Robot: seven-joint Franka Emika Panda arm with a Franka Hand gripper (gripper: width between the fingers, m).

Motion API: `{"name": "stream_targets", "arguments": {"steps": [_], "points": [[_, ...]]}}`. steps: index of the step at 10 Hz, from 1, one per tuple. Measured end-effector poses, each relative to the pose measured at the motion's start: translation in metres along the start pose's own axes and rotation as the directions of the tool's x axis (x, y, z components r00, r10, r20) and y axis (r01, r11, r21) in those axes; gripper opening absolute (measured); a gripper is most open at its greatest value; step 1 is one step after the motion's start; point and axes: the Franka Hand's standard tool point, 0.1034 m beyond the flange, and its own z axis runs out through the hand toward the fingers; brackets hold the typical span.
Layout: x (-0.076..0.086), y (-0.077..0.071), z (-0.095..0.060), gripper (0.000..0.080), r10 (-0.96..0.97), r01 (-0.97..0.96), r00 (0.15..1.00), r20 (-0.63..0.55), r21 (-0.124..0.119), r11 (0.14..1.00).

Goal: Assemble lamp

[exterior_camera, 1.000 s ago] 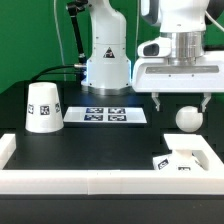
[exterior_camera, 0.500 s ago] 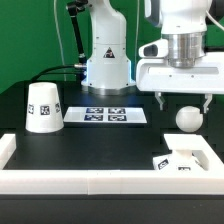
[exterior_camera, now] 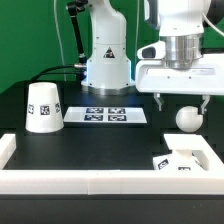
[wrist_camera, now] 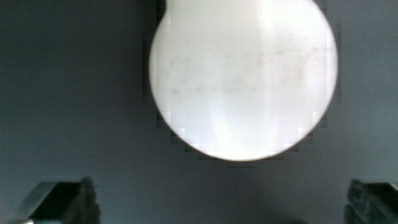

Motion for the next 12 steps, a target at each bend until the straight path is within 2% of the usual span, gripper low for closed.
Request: {"name": "stream_targets", "arguments": {"steps": [2,4,7,9,12], "points": [[-0.015,-0.013,0.002,0.0699,-0.039,0.039,0.999,0.006,0.001,0.999],[-0.021,-0.019,0.005,0.0699,-0.067,0.067,0.998,0.005,0.002,0.998],[-0.021,-0.016,0.005,0.0699,-0.084,0.084,0.996,0.018,-0.005,0.996],[-0.015,-0.006,0.003,0.0699,-0.102,0.107,0.987,0.127,-0.034,0.994],[-0.009,0.005,0.005,0.0699,-0.113,0.132,0.958,0.265,-0.055,0.990]]}}
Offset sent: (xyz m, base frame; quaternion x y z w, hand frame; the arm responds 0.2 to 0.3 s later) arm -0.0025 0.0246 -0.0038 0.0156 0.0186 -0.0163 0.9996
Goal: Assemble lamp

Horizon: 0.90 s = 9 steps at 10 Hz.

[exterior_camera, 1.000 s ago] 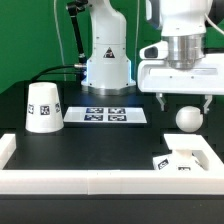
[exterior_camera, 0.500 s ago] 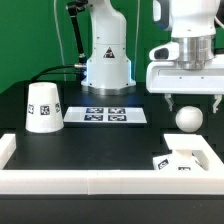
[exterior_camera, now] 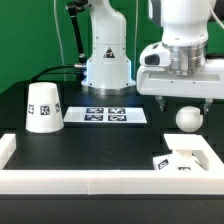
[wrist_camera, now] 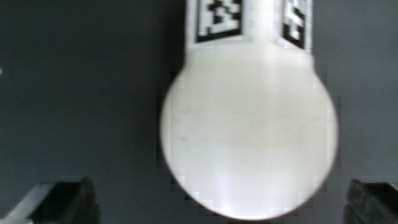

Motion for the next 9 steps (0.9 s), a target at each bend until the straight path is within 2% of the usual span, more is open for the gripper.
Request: {"name": "stream_targets", "arguments": {"steps": [2,3,5,7,9], "points": [[0.001,-0.002,-0.006,0.0699,0.007,-0.004,0.989,0.147,-0.023,1.000],[0.006,-0.006,-0.010,0.0699,0.003,0.001,0.983,0.182,-0.019,1.000],[0.012,-0.012,-0.019,0.0699,-0.030,0.022,0.950,0.309,0.030,0.999],[0.012,-0.006,-0.016,0.0699,-0.017,0.010,0.913,0.407,0.019,1.000],[0.015,-0.008,-0.014,0.0699,-0.018,0.011,0.917,0.399,0.021,1.000]]}}
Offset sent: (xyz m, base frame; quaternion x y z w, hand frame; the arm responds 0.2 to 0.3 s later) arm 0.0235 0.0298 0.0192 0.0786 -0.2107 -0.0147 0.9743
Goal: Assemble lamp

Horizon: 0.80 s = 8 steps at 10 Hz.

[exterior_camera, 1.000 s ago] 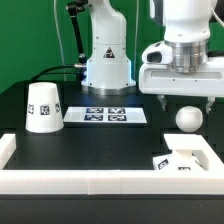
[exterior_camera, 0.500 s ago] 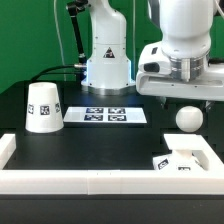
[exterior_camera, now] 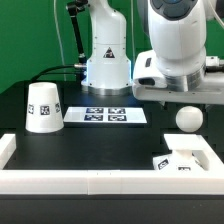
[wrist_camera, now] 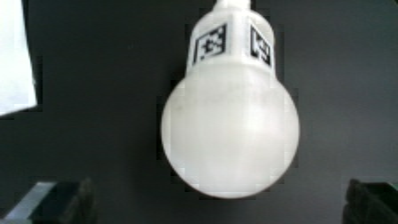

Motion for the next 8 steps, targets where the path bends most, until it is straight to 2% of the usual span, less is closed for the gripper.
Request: {"name": "stream_targets", "arguments": {"steps": [4,8], "points": [[0.000,-0.005,0.006,0.0699,-0.009,0.009,1.000,-0.012,-0.002,1.000],[-0.003,-0.002,0.024,0.0699,0.002,-0.002,1.000,-0.010,-0.015,1.000]]}}
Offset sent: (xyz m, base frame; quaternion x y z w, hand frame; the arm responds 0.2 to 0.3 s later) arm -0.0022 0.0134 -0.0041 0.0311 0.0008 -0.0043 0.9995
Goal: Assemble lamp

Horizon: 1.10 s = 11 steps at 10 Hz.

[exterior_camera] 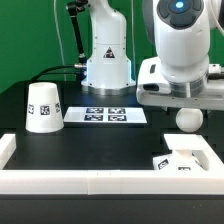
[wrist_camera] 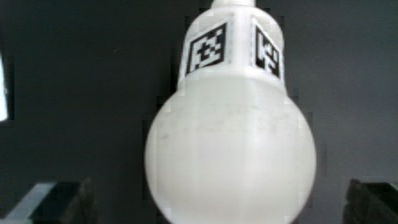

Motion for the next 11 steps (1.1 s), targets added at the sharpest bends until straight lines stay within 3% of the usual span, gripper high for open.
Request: {"name": "stream_targets", "arguments": {"steps": [8,11], "points": [[-0.002,-0.005,0.033,0.0699,0.001,-0.001,1.000,0.009,-0.026,1.000],[-0.004,-0.003,0.038,0.0699,0.004,-0.003,1.000,0.019,-0.032,0.999]]}}
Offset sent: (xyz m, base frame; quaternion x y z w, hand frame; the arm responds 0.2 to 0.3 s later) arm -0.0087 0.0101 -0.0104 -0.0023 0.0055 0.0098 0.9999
